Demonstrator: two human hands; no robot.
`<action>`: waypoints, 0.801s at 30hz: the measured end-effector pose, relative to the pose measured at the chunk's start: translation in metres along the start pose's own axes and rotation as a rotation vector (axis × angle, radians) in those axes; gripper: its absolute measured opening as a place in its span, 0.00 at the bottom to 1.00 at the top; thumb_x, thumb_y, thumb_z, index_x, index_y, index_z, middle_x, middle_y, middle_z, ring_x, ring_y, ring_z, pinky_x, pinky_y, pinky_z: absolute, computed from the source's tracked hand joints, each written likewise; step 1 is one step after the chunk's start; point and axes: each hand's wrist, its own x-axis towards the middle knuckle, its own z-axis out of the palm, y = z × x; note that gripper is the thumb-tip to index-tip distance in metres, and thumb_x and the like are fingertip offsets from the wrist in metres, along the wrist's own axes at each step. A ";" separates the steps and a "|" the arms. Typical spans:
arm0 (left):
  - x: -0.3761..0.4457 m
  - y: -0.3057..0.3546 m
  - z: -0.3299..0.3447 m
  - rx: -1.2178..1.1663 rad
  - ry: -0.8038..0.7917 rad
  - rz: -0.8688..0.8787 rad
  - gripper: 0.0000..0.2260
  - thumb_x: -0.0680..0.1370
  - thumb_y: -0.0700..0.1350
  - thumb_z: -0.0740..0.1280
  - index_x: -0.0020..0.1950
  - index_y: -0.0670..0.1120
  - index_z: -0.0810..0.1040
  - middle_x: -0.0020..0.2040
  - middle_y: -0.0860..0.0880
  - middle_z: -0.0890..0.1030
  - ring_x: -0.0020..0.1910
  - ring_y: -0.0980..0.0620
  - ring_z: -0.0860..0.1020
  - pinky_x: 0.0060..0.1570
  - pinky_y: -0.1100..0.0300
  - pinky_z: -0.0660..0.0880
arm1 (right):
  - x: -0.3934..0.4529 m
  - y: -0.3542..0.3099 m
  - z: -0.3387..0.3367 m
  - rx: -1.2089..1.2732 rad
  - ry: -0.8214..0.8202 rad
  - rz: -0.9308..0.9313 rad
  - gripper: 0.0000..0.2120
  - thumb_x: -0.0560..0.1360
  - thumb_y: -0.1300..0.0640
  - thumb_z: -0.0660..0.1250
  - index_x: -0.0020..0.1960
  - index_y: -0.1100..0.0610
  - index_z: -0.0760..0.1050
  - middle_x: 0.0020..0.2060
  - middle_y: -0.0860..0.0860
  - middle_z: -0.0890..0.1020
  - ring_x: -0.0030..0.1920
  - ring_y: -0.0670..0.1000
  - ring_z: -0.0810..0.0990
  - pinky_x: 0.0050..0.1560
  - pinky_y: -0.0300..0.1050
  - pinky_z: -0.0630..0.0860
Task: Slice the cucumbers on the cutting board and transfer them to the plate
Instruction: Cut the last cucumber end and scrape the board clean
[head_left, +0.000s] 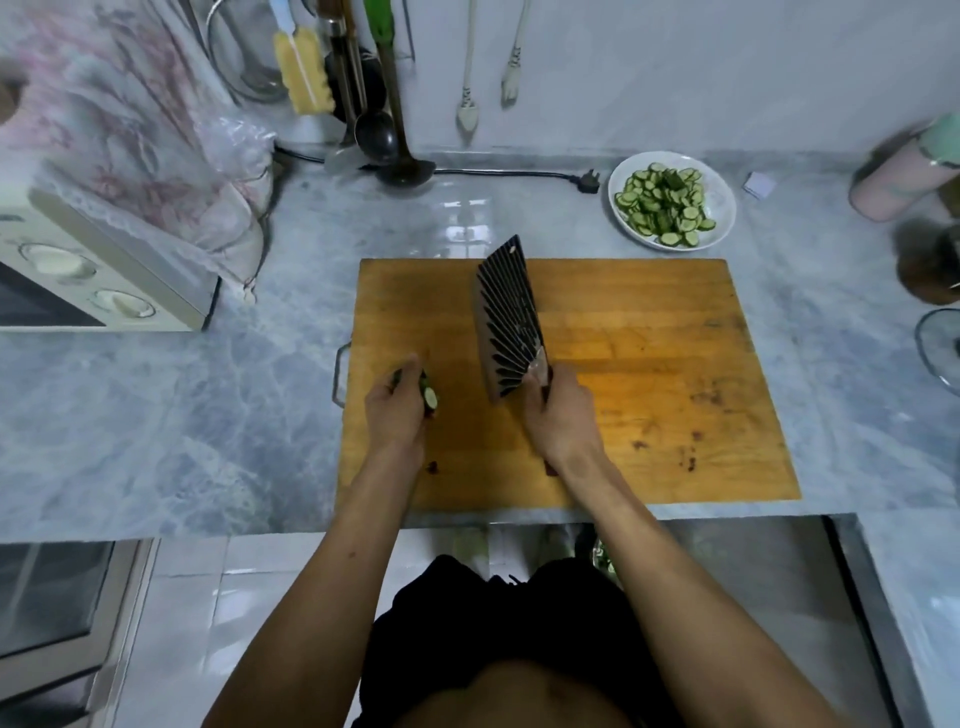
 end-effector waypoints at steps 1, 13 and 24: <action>-0.001 0.001 0.001 0.008 0.010 0.000 0.08 0.79 0.50 0.67 0.54 0.47 0.80 0.45 0.51 0.81 0.42 0.53 0.78 0.37 0.61 0.75 | 0.001 -0.005 0.007 0.010 -0.029 0.001 0.11 0.83 0.53 0.58 0.57 0.62 0.70 0.40 0.55 0.79 0.31 0.49 0.76 0.23 0.34 0.63; -0.011 0.002 0.006 -0.008 0.013 0.021 0.05 0.79 0.49 0.67 0.48 0.49 0.80 0.42 0.51 0.80 0.40 0.55 0.78 0.40 0.58 0.78 | 0.001 0.032 -0.031 -0.085 0.029 0.029 0.14 0.84 0.53 0.57 0.59 0.64 0.70 0.43 0.59 0.81 0.35 0.58 0.78 0.22 0.36 0.62; -0.044 -0.023 0.076 0.084 -0.120 0.010 0.06 0.79 0.49 0.67 0.51 0.48 0.80 0.44 0.51 0.80 0.40 0.53 0.77 0.33 0.61 0.74 | 0.002 0.077 -0.115 -0.111 0.151 0.010 0.07 0.82 0.54 0.62 0.55 0.57 0.68 0.38 0.50 0.77 0.34 0.50 0.75 0.30 0.46 0.69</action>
